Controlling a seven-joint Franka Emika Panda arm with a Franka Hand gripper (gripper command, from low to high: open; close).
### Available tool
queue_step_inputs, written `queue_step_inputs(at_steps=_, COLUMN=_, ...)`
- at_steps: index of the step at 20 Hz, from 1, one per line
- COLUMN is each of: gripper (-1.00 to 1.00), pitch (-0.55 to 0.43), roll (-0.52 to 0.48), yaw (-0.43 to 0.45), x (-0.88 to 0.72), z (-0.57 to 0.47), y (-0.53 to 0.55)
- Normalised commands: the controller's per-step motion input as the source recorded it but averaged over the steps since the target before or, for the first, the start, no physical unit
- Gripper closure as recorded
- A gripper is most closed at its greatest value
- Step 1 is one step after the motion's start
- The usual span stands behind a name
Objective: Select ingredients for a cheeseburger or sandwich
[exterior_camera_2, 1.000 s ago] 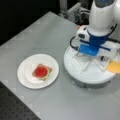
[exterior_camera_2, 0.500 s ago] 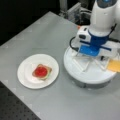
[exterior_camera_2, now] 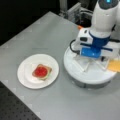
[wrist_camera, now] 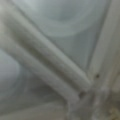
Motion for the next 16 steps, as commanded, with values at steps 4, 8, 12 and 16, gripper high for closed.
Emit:
queue_step_inputs(at_steps=4, gripper=-1.0, pitch=-0.09, roll=0.018, yaw=0.373, x=-0.12, z=-0.22, y=-0.05)
queue_step_inputs(at_steps=8, gripper=-1.0, pitch=-0.062, roll=0.056, yaw=0.364, x=-0.11, z=-0.17, y=-0.08)
queue_step_inputs(at_steps=12, gripper=-1.0, pitch=-0.05, roll=0.068, yaw=0.277, x=-0.11, z=-0.16, y=-0.05)
queue_step_inputs(at_steps=16, gripper=-1.0, pitch=-0.008, roll=0.079, yaw=0.351, x=-0.08, z=-0.12, y=-0.05)
